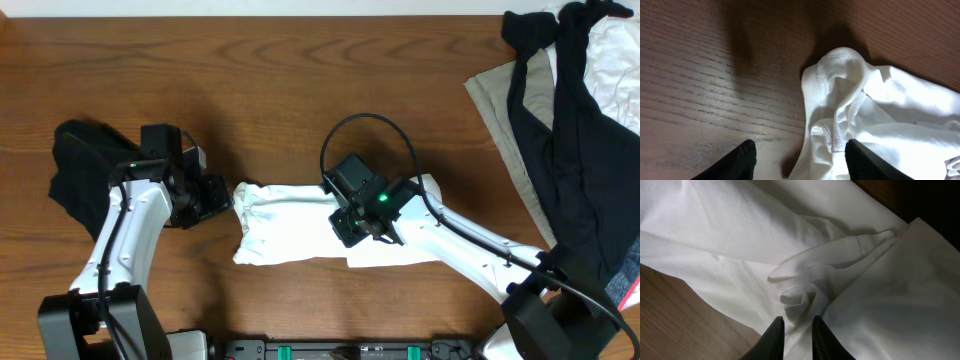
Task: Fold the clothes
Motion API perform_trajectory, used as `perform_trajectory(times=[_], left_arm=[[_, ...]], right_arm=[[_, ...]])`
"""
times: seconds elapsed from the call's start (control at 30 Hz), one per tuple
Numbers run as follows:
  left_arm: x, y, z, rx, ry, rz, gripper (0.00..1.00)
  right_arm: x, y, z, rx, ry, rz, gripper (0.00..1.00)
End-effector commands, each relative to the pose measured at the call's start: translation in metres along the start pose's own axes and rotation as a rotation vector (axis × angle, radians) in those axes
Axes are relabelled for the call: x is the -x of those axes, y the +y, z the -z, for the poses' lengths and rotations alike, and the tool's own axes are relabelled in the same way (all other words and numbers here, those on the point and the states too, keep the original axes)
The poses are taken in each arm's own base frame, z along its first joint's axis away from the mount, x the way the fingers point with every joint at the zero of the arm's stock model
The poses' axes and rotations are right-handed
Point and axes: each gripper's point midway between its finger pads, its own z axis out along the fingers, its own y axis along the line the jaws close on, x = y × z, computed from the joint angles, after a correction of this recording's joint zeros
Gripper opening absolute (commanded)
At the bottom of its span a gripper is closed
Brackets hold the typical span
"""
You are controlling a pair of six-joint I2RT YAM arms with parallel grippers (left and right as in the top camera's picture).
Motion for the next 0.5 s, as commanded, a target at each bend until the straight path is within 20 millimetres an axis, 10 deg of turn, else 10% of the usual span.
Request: perform_trajectory(times=[0.0,0.47], left_arm=[[-0.0058,0.0,-0.0027,-0.004,0.02,0.0,0.6],[-0.0058,0.0,-0.0027,-0.004,0.02,0.0,0.6]], right_arm=[[-0.0048,-0.001,-0.0052,-0.012,0.019,0.0,0.18],[-0.0062,-0.0014,-0.0064,-0.014,0.026,-0.004,0.17]])
